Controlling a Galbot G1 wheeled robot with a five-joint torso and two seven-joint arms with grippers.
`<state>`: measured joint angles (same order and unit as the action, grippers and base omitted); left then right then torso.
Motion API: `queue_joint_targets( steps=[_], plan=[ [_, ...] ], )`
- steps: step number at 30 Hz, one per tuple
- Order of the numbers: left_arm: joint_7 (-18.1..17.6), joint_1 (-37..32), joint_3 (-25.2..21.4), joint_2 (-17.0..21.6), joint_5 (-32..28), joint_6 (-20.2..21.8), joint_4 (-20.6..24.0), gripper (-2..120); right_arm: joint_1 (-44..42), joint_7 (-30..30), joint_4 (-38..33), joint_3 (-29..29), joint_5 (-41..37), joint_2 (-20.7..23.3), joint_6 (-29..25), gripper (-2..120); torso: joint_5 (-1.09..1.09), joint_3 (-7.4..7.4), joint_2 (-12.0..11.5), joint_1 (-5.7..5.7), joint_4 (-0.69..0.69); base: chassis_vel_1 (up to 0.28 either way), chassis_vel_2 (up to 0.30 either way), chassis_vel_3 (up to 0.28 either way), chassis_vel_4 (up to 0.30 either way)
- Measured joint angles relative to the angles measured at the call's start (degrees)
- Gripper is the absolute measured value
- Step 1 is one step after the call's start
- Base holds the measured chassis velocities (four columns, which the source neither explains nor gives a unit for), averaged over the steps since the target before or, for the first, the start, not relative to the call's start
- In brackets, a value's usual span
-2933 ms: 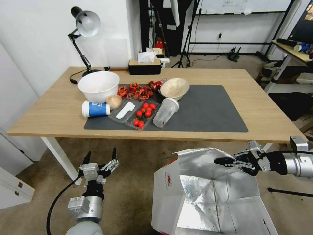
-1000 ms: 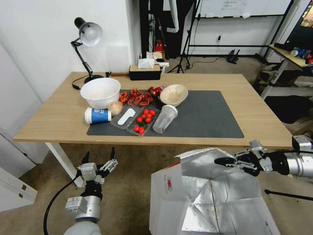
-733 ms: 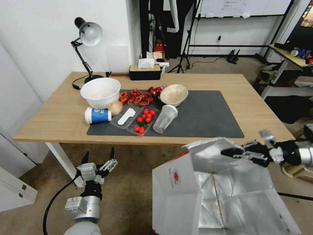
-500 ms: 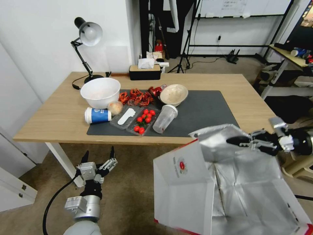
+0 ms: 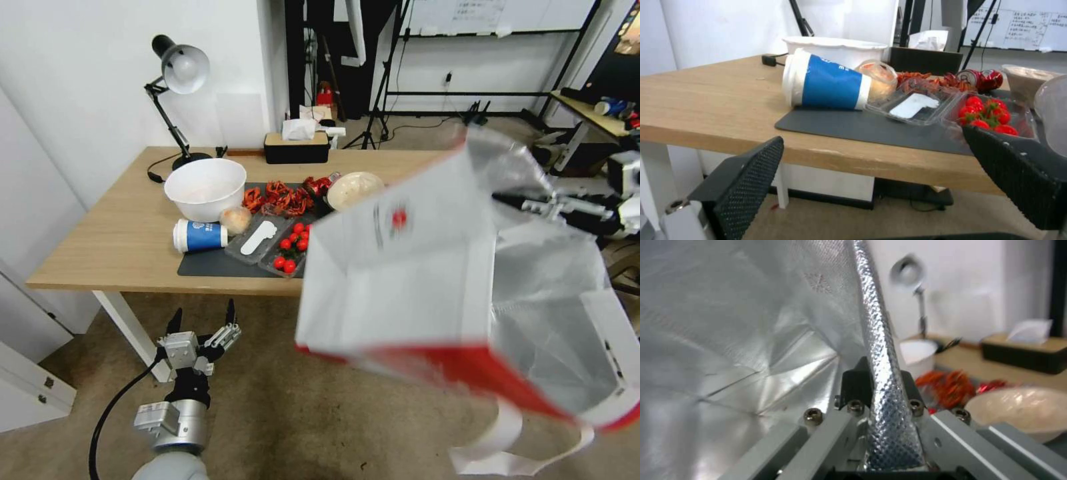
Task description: Pick up the food delivery bag from the floor and place it on the table.
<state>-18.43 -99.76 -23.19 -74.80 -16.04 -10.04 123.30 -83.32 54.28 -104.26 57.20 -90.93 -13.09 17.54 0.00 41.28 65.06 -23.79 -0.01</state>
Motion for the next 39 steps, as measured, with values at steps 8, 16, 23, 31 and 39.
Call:
queue_joint_targets(
  steps=[8, 16, 23, 31, 39],
  plan=[
    [-0.02, -1.06, -0.27, -0.41, 0.75, -0.61, 0.68, 100, 5.42, -26.04, -5.06, -3.33, -14.56, -2.62, -8.82, 0, 0.00, -0.01, -0.03, 0.01, 0.00, 0.000, 0.000, 0.000, 0.000],
    [-0.07, -2.10, -0.49, -0.78, 1.41, -1.27, 1.39, 100, 10.38, -48.93, -8.20, -5.77, -20.26, -4.74, -14.64, 0, 0.00, -0.02, -0.04, 0.01, 0.01, 0.000, 0.000, 0.000, 0.000],
    [-0.09, -2.66, -0.37, -1.14, 2.18, -1.67, 1.57, 100, 12.27, -65.86, -9.11, -6.35, -22.13, -6.54, -12.92, 0, 0.00, -0.03, -0.05, 0.02, 0.00, 0.000, 0.000, 0.000, 0.000],
    [-0.09, -2.88, -0.34, -1.21, 2.59, -1.76, 1.60, 100, 12.75, -77.52, -9.30, -7.68, -22.24, -8.90, -9.38, 0, 0.01, -0.03, -0.05, 0.02, 0.00, 0.000, 0.000, 0.000, 0.000],
    [-0.11, -2.85, -0.32, -1.29, 2.92, -1.78, 1.37, 100, 13.59, -84.34, -8.27, -10.00, -21.17, -11.62, -5.81, 0, 0.00, -0.03, -0.06, 0.03, 0.00, 0.000, 0.000, 0.000, 0.000]
  ],
)
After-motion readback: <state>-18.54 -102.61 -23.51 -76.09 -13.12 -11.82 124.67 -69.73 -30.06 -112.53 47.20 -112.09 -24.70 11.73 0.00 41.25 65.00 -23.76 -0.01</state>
